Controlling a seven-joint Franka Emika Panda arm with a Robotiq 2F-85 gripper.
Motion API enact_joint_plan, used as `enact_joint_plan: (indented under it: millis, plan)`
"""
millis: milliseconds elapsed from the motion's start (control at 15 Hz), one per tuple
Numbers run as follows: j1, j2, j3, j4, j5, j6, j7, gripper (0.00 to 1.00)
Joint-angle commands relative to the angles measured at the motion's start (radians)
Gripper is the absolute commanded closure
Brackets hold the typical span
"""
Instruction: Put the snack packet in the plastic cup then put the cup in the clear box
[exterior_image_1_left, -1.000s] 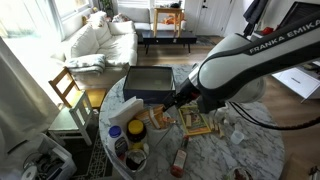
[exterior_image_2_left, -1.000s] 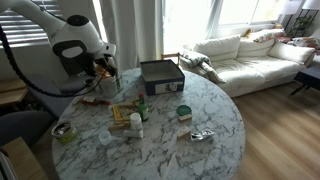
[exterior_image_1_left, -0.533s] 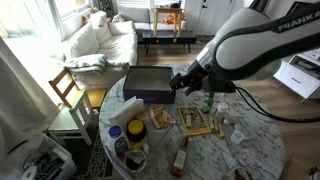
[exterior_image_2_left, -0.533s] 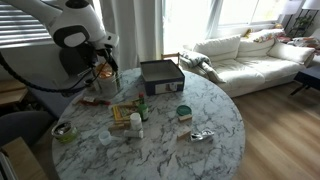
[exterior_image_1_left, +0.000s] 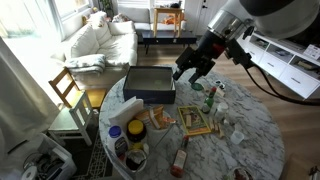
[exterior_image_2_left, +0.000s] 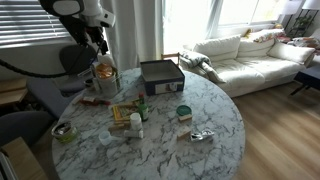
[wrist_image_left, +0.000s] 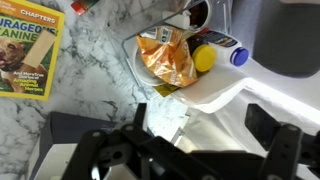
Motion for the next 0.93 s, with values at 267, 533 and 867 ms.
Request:
enact_joint_plan:
  millis: [267, 533, 867]
  plan:
    - [-0.007, -0.066, -0.058, 0.022, 0.072, -0.229, -0.32, 0.0]
    - [-0.007, -0.06, -0.053, 0.03, 0.053, -0.221, -0.324, 0.0]
    - [-0.007, -0.061, -0.053, 0.03, 0.053, -0.222, -0.338, 0.0]
